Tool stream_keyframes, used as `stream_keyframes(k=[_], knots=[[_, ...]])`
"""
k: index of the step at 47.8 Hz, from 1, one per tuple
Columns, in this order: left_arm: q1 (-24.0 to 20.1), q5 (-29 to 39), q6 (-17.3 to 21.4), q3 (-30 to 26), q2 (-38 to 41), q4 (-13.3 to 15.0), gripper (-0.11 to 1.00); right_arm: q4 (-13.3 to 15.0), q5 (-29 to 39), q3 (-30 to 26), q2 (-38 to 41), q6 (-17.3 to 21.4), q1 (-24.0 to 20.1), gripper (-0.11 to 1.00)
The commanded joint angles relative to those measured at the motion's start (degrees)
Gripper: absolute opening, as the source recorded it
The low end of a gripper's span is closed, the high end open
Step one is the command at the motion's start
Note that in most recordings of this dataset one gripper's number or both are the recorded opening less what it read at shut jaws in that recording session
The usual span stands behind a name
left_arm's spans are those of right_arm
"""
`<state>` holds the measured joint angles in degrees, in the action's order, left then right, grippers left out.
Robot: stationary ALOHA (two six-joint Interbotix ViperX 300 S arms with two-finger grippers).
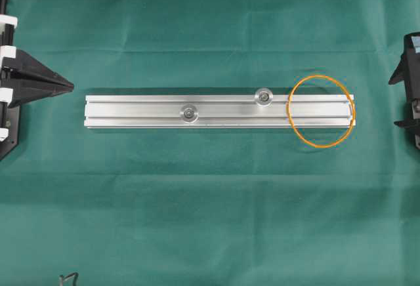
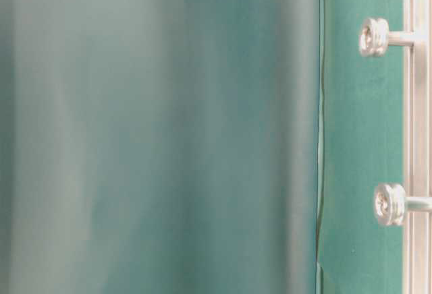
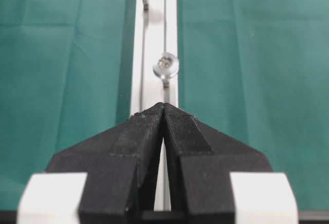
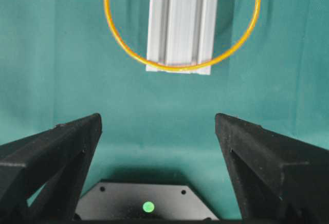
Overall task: Hook the rubber onto the shaft.
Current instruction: 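Move the right gripper over the orange rubber band at the rail end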
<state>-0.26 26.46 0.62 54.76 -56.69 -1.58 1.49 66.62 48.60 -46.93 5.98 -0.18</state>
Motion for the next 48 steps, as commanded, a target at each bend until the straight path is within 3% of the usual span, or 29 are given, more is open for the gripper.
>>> stream_keyframes(k=[1,19,48], knots=[[-0.1,-0.3,0.0,-1.8,0.4,-0.1,0.0,-0.1,-0.2,-1.6,0.2,0.2,0.0,1.0],[-0.1,-0.3,0.0,-2.0,0.5,-0.1,0.0,-0.4,-3.0,-3.2,3.3,0.2,0.0,1.0],[-0.1,-0.3,-0.1,-2.0,0.6,-0.1,0.0,-0.4,-10.5,-10.8,17.7,0.1,0.0,1.0]])
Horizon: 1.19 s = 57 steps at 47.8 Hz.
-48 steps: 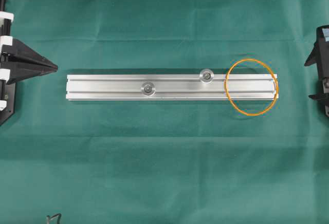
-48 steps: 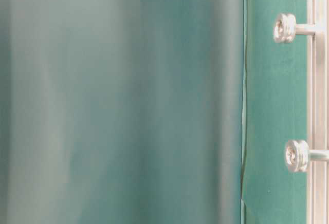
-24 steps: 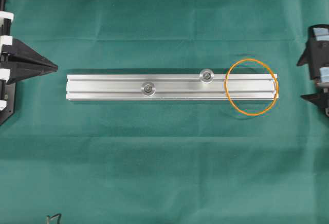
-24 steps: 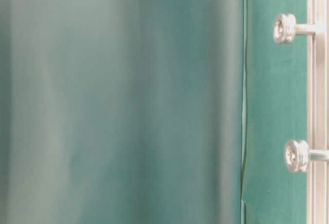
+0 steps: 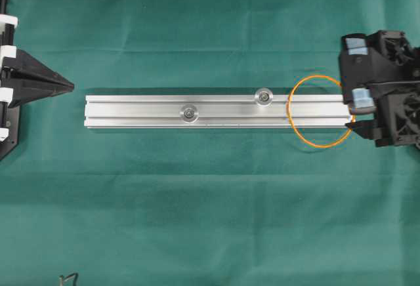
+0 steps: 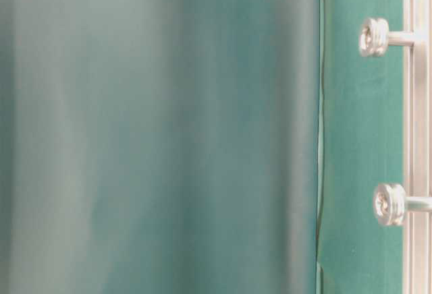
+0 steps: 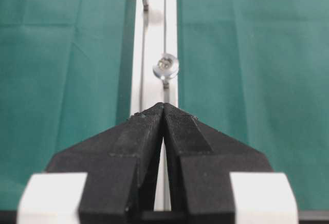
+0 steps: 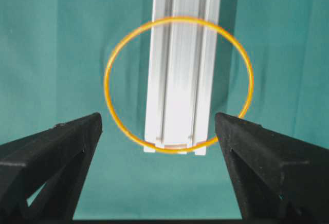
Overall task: Hook the rubber onto the shaft.
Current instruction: 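Move the right gripper over the orange rubber band at the rail end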
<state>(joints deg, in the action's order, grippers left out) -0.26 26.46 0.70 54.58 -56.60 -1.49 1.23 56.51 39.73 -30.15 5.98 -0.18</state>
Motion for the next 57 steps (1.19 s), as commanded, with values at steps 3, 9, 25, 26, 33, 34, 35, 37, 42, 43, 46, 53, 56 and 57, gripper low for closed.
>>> stream_keyframes(k=[3,9,25,26,33,34,35,37,42,43,46,53,56,57], knots=[[-0.1,-0.3,-0.2,-1.8,0.5,-0.2,0.0,-0.1,-0.4,-2.2,1.2,0.1,0.0,1.0],[-0.1,-0.3,-0.1,-1.8,0.5,-0.2,0.0,-0.2,-0.4,-2.2,1.2,0.1,0.0,1.0],[-0.1,-0.1,-0.2,-1.8,0.5,-0.2,0.0,-0.2,-0.4,-2.0,0.9,0.1,0.0,1.0],[-0.1,-0.1,-0.1,-1.8,0.5,-0.2,0.0,-0.1,-0.4,-2.0,1.0,0.1,0.0,1.0],[0.0,-0.1,-0.2,-1.8,0.5,-0.2,0.0,-0.3,-0.4,-1.9,0.9,0.2,0.0,1.0],[-0.1,-0.1,-0.2,-1.8,0.5,-0.2,0.0,-0.3,-0.4,-2.0,0.9,0.2,0.0,1.0],[-0.1,-0.1,-0.2,-1.8,0.5,-0.2,0.0,-0.4,-0.4,-1.9,1.0,0.2,0.0,1.0],[-0.1,-0.1,-0.2,-1.8,0.5,-0.2,0.0,-0.5,-0.4,-1.9,1.0,0.2,0.0,1.0],[-0.1,-0.1,-0.2,-1.8,0.5,-0.2,0.0,-1.0,-0.4,-1.8,1.1,0.2,0.0,1.0],[-0.1,-0.1,-0.2,-1.8,0.6,-0.2,0.0,-1.1,-0.4,-1.7,1.1,0.2,-0.1,1.0],[-0.1,-0.1,-0.2,-1.8,0.5,-0.2,0.0,-1.1,-0.4,-1.5,1.2,0.2,0.0,1.0],[-0.1,-0.1,-0.3,-1.8,0.5,-0.2,0.0,-1.3,-0.6,-0.9,1.6,0.2,-0.1,1.0],[-0.1,-0.1,-0.3,-1.8,0.5,-0.2,0.0,-1.3,-0.6,-0.6,1.7,0.2,-0.1,1.0],[-0.1,-0.1,-0.3,-1.8,0.5,-0.2,0.0,-1.3,-0.6,-0.5,1.8,0.3,-0.1,1.0]])
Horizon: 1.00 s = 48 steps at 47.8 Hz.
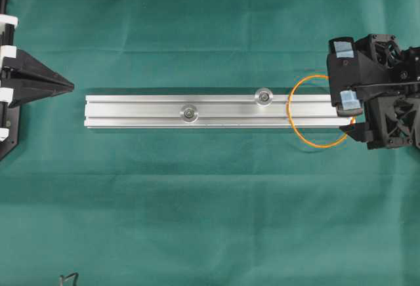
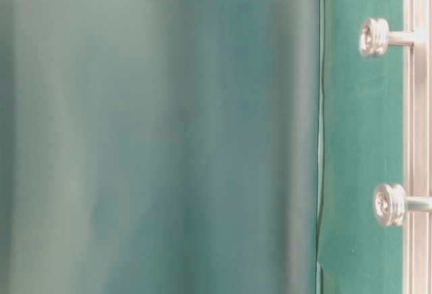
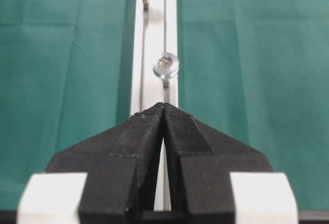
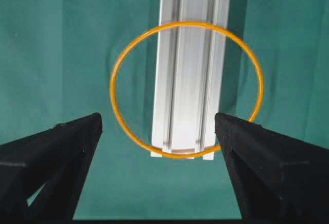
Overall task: Hook the rubber onto the shaft.
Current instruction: 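Move the right gripper over the orange rubber band at the rail end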
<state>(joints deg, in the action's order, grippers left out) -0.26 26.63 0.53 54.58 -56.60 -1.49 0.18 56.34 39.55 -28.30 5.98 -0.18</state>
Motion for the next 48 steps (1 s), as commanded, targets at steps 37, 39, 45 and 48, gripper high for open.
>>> stream_keyframes(k=[37,39,45,48], knots=[[-0.1,-0.1,-0.1,-1.8,0.5,-0.2,0.0,-4.9,-12.2,6.1,5.4,0.3,-4.0,1.0],[-0.1,-0.1,-0.1,-1.8,0.5,-0.2,0.0,-4.9,-12.7,6.3,5.8,0.3,-4.2,1.0],[-0.1,-0.1,-0.1,-1.8,0.5,-0.2,0.0,-5.0,-14.4,7.0,7.2,0.3,-4.9,1.0],[-0.1,-0.1,-0.1,-1.8,0.5,-0.2,0.0,-4.9,-15.5,7.3,7.8,0.3,-5.3,1.0]])
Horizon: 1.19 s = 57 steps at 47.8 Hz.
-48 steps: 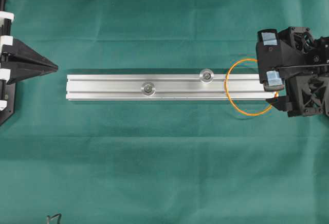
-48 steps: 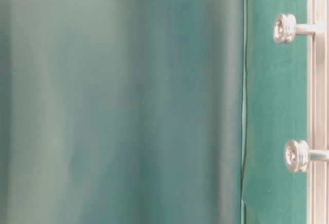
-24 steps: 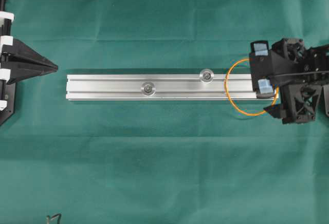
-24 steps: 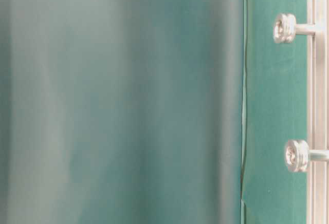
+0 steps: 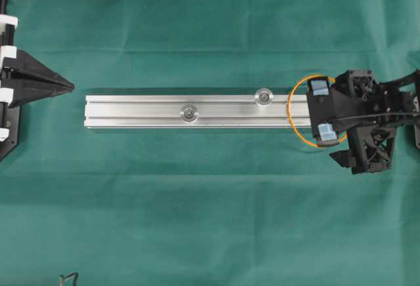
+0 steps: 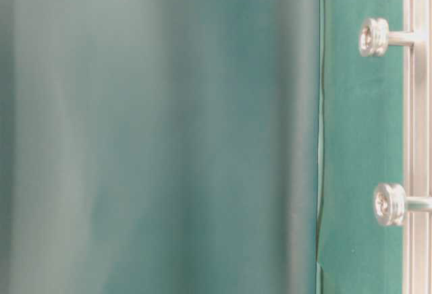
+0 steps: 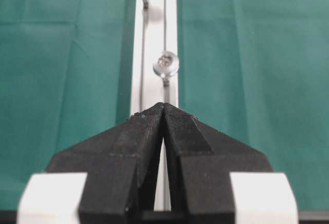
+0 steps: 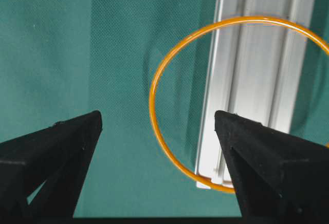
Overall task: Hook the rubber onto the shaft.
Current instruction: 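Move the right gripper over the orange rubber band at the rail end, then lower the right gripper and pinch the band's near edge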
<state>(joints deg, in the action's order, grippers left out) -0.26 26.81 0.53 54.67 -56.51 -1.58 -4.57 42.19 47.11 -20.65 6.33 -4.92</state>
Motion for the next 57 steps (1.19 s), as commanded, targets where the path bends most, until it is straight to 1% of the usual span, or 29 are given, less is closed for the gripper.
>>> stream_keyframes(k=[1,7,20,34,57], knots=[[0.0,-0.3,-0.1,-1.8,0.4,-0.1,0.0,-0.3,-1.6,-0.2,0.4,-0.1,-0.6,1.0],[-0.1,-0.3,-0.1,-1.9,0.4,-0.1,0.0,-0.4,-3.6,0.5,1.8,-0.1,-1.3,1.0],[-0.1,-0.2,-0.1,-1.8,0.4,-0.1,0.0,-2.6,-7.5,3.2,4.7,1.2,-2.9,1.0],[-0.1,-0.2,-0.1,-1.9,0.5,-0.1,0.0,-2.6,-13.1,5.0,7.3,3.6,-4.1,1.0],[-0.1,-0.2,-0.1,-1.8,0.5,-0.1,0.0,-2.6,-15.2,6.2,9.0,3.9,-4.2,1.0]])
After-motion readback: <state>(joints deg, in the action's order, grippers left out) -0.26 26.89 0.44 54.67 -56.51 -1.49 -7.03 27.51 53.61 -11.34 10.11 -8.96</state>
